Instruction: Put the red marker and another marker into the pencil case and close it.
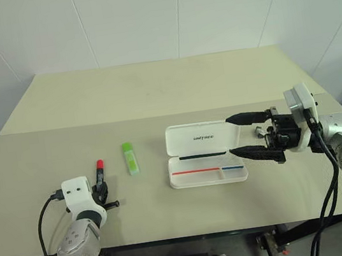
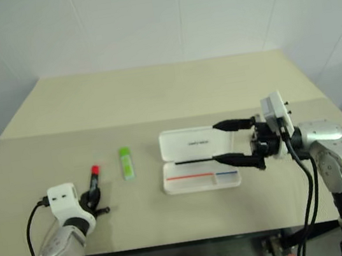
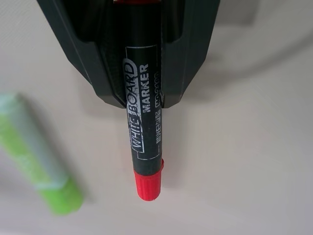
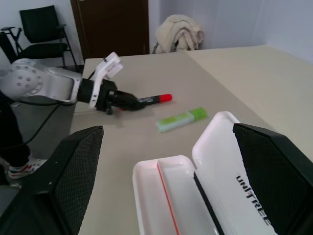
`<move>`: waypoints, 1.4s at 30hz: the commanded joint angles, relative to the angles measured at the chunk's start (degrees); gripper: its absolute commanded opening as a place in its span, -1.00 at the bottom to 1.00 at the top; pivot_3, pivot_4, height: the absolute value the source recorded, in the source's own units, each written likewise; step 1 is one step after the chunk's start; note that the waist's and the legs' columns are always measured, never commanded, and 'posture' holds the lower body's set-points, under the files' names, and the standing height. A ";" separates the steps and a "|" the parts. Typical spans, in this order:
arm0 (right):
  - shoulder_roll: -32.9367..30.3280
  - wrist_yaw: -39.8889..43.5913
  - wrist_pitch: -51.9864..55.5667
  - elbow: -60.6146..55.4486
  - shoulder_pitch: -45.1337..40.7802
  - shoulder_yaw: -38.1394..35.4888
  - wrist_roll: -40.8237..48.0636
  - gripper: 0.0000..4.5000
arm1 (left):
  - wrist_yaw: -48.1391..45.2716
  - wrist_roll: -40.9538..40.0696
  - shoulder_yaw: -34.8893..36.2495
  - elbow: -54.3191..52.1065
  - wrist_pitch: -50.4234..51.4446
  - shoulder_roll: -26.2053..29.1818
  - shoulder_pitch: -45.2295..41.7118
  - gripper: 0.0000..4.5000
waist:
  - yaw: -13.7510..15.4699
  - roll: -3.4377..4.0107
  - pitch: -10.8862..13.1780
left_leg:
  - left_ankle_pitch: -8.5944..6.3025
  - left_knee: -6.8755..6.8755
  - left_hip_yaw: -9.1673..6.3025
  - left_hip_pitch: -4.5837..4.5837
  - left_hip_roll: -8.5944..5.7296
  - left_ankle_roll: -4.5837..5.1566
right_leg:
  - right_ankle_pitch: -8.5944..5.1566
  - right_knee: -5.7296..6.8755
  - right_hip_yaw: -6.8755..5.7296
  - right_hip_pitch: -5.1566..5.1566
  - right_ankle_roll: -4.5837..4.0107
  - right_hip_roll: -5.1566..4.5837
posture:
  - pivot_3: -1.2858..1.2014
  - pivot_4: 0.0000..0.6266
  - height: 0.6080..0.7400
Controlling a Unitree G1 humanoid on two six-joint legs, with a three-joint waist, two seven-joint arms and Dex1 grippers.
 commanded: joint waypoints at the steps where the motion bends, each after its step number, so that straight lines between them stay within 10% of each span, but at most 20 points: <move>1: -1.23 1.37 -0.01 -1.65 -0.49 -1.22 1.74 1.00 | -4.42 -1.47 0.64 0.53 -5.37 2.06 -1.07 -0.71 | 0.04 0.00 0.00 | 0.00 -0.03 0.00 0.00 0.00 -0.01 | 0.00 -0.02 -0.01 0.00 0.00 0.00 | 0.03 -0.52 1.00; 21: -3.83 2.70 -13.80 10.01 6.46 -3.40 -7.83 1.00 | -50.60 -11.42 -3.28 11.59 -25.05 29.10 -8.80 -0.71 | 0.04 0.03 0.02 | -0.01 -0.55 0.08 0.01 0.07 -0.02 | -0.09 -0.07 -0.02 -0.20 -0.11 -0.05 | 0.03 -0.52 1.00; 42: -5.54 -2.99 -14.34 4.11 16.77 -9.64 -7.15 1.00 | -63.71 -3.01 -23.85 30.23 -35.75 22.34 -32.31 -0.71 | 0.08 0.08 0.04 | 0.03 -0.51 0.04 0.04 0.05 0.00 | 0.34 0.17 -0.03 -0.22 0.82 -0.03 | 0.03 -0.52 1.00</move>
